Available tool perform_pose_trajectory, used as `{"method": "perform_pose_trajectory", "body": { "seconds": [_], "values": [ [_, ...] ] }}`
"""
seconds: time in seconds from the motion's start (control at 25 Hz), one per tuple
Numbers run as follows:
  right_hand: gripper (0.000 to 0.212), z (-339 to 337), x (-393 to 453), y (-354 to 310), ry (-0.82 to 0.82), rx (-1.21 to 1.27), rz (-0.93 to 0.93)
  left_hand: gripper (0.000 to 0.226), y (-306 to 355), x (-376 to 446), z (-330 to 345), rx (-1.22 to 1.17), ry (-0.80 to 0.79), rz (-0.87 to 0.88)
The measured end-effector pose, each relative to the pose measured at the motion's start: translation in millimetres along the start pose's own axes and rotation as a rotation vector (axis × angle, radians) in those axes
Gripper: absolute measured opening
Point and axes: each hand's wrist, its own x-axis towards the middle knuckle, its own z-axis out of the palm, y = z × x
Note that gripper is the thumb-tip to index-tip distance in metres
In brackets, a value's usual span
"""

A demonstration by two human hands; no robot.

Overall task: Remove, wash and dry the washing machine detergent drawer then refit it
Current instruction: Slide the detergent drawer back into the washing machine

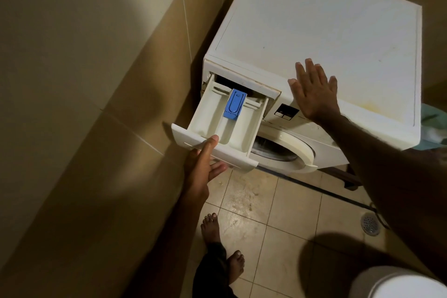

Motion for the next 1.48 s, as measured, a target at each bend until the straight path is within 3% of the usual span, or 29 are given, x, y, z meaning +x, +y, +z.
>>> {"method": "perform_pose_trajectory", "body": {
  "seconds": [0.36, 0.8, 1.48],
  "values": [
    [0.063, 6, 4, 6, 0.041, 0.002, -0.024, 0.076, 12, 9, 26, -0.069, 0.006, 0.030],
    [0.064, 7, 4, 6, 0.064, 0.003, 0.002, 0.081, 52, 39, 73, -0.075, -0.071, 0.076],
    [0.064, 14, 3, 2, 0.099, -0.024, 0.047, 0.044, 93, 91, 129, 0.101, -0.135, 0.083]
  ]
}}
